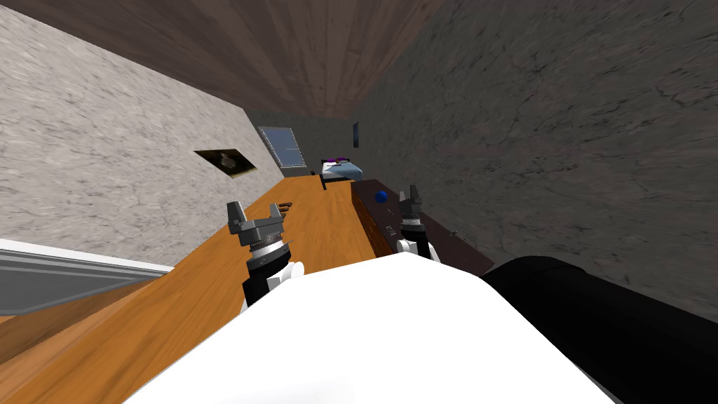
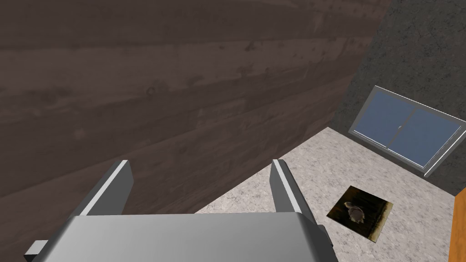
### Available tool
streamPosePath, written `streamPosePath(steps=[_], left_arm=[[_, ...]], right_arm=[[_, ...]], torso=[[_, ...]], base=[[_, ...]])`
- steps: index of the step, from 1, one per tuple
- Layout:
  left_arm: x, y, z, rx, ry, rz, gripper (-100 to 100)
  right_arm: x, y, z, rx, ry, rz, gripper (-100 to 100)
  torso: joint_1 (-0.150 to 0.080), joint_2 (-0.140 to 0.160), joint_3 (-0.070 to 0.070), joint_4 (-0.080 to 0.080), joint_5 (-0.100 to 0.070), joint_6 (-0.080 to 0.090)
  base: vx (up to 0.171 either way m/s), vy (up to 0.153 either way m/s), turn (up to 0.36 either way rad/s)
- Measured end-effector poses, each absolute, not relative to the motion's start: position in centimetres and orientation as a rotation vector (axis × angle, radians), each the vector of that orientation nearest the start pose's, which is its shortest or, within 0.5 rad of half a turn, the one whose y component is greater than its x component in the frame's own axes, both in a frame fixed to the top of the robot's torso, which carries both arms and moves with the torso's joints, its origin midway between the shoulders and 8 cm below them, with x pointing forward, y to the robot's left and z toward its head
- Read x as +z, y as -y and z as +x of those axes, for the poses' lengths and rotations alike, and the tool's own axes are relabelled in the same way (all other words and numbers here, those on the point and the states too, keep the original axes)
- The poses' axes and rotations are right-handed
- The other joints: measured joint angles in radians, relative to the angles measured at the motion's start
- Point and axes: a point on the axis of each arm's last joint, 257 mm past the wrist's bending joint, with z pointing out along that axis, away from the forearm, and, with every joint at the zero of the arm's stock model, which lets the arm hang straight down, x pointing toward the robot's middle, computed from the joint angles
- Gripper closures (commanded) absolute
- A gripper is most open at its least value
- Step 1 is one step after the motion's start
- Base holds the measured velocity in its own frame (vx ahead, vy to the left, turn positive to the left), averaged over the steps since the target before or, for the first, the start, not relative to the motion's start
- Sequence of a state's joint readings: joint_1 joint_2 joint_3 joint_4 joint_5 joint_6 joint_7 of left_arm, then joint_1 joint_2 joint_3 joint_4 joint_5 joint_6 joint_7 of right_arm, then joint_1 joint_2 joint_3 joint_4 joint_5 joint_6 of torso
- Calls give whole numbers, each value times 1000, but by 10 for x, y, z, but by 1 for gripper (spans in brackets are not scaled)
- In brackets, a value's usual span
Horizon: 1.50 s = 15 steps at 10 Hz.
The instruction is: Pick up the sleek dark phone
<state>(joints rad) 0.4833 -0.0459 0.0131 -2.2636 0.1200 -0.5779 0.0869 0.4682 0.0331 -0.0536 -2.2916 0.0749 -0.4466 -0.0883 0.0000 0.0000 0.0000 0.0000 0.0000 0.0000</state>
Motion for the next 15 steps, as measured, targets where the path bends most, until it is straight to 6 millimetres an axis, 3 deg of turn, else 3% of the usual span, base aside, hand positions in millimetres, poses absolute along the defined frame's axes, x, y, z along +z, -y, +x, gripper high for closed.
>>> streamPosePath(steps=[4,15], left_arm=[[36,-301,330,-1460,-411,-726,0],[36,-301,330,-1460,-411,-726,0]], right_arm=[[14,288,366,1299,-706,695,-100],[-76,316,422,1289,-911,999,-100]], torso=[[3,0,0,0,1,0],[3,-1,-1,0,1,0]], base=[[-1,41,2],[9,42,-2]])
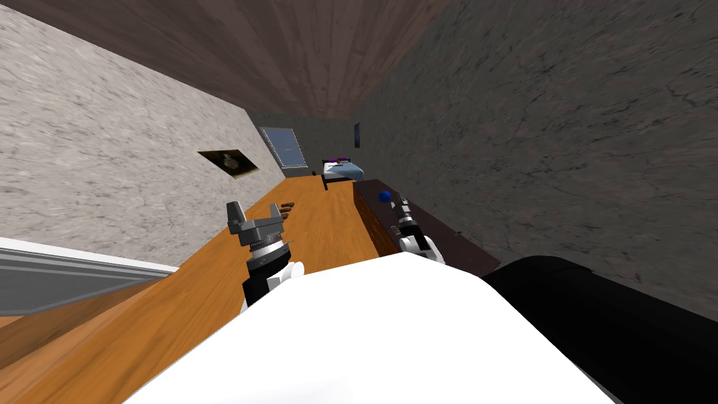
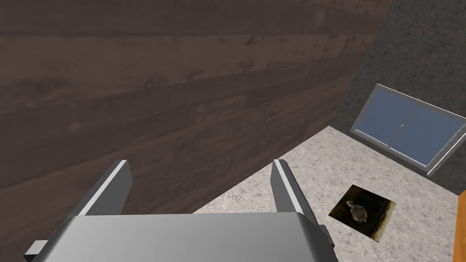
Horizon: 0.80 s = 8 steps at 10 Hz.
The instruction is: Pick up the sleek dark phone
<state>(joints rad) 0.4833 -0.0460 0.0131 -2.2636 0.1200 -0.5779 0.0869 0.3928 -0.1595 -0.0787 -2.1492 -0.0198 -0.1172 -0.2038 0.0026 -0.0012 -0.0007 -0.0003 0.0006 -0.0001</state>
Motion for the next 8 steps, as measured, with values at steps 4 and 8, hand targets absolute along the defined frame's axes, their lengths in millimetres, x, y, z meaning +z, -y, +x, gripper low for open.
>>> streamPosePath(steps=[4,8], left_arm=[[36,-301,330,-1460,-411,-726,0],[36,-301,330,-1460,-411,-726,0]], right_arm=[[-111,330,435,1268,-959,1135,-100],[-147,343,443,1235,-1001,1263,-100]], torso=[[0,0,0,0,0,0],[-2,0,0,0,0,0]], base=[[18,38,-9],[23,30,-11]])
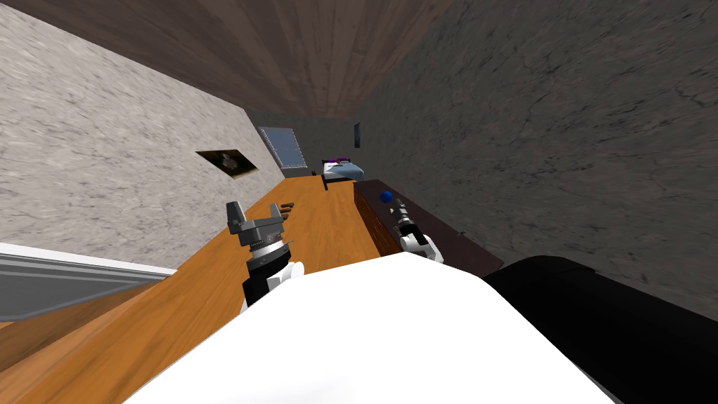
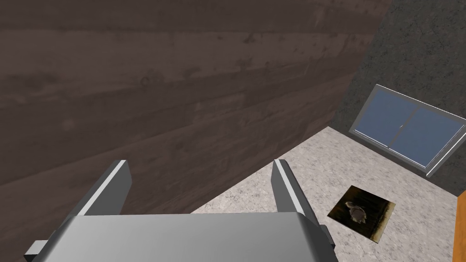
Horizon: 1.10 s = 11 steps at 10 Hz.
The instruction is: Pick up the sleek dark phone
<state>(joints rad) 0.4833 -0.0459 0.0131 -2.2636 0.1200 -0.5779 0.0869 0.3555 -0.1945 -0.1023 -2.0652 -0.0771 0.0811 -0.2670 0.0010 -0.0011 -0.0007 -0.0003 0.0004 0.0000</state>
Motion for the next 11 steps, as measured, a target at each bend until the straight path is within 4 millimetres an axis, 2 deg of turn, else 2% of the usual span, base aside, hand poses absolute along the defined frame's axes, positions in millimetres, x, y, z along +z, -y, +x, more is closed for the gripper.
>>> streamPosePath(steps=[6,8,10,11], left_arm=[[36,-301,330,-1460,-411,-726,0],[36,-301,330,-1460,-411,-726,0],[36,-301,330,-1460,-411,-726,0],[36,-301,330,-1460,-411,-726,0]], right_arm=[[-210,368,448,1161,-1052,1504,-100],[-240,372,448,1123,-1071,1598,-100],[-262,385,445,1086,-1079,1686,-100],[-280,391,443,1062,-1083,1739,-100]], torso=[[1,-2,-1,0,0,0],[0,-2,-1,-1,0,0],[0,-3,-2,-1,0,0],[0,-3,-2,-1,0,0]], base=[[42,30,-21],[59,24,-27],[59,18,-32],[59,22,-24]])
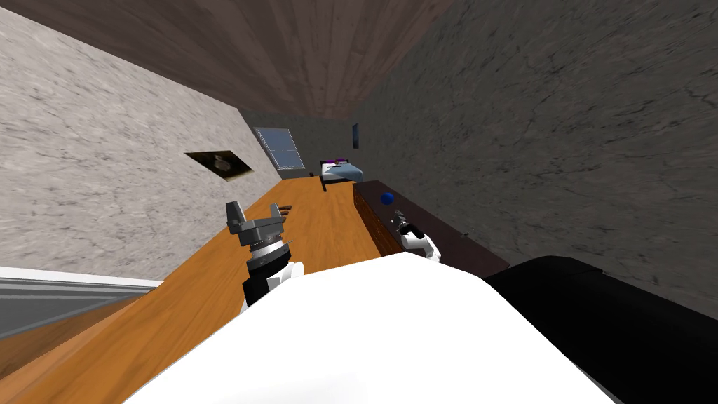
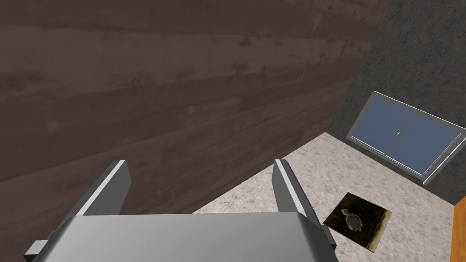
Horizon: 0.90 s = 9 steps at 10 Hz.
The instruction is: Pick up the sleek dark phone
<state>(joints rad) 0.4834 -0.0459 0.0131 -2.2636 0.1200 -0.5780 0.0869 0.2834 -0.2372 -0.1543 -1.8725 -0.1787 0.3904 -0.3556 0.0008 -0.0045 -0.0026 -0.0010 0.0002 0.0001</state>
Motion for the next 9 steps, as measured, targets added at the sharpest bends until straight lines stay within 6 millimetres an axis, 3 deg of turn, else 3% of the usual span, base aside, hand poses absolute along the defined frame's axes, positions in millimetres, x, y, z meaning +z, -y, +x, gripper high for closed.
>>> streamPosePath(steps=[9], left_arm=[[36,-301,330,-1460,-411,-726,0]], right_arm=[[-374,419,403,859,-1094,2103,-100]], torso=[[-1,-2,-1,0,0,0]], base=[[67,7,-36]])
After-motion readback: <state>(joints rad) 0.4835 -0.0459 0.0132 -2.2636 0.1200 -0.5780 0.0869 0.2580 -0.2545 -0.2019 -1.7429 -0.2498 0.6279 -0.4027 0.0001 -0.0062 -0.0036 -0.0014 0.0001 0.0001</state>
